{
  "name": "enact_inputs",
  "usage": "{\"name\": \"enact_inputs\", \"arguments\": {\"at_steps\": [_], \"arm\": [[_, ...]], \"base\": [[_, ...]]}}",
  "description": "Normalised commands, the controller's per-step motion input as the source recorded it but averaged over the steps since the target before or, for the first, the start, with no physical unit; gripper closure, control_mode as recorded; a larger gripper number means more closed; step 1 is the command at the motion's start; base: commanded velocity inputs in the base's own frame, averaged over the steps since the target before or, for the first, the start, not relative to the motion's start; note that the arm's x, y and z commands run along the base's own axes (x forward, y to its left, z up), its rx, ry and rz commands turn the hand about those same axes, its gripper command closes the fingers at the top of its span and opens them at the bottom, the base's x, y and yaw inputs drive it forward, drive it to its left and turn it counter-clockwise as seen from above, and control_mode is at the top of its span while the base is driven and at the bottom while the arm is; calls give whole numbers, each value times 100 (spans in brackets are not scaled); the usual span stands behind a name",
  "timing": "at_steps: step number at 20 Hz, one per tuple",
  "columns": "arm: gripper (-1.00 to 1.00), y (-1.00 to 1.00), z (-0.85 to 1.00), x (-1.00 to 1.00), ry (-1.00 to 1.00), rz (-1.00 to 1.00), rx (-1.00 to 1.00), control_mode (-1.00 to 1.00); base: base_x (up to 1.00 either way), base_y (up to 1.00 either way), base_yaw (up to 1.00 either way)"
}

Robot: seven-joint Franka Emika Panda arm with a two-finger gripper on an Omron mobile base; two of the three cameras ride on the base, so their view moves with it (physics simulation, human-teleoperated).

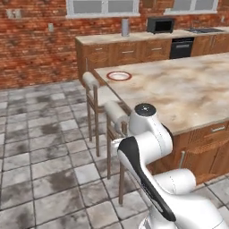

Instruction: Take the fork and place it on the left side of the plate. Then take the spoon and place it on the right side of the plate. Make sure they're directly next to the plate.

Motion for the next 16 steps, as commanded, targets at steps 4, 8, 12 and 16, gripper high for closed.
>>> {"name": "enact_inputs", "arguments": {"at_steps": [4,8,12,16], "arm": [[100,0,0,0,0,0,0,100],[100,0,0,0,0,0,0,100],[100,0,0,0,0,0,0,100],[100,0,0,0,0,0,0,100]], "base": [[20,68,-50],[25,70,-50],[27,71,-50],[33,75,-48]]}}
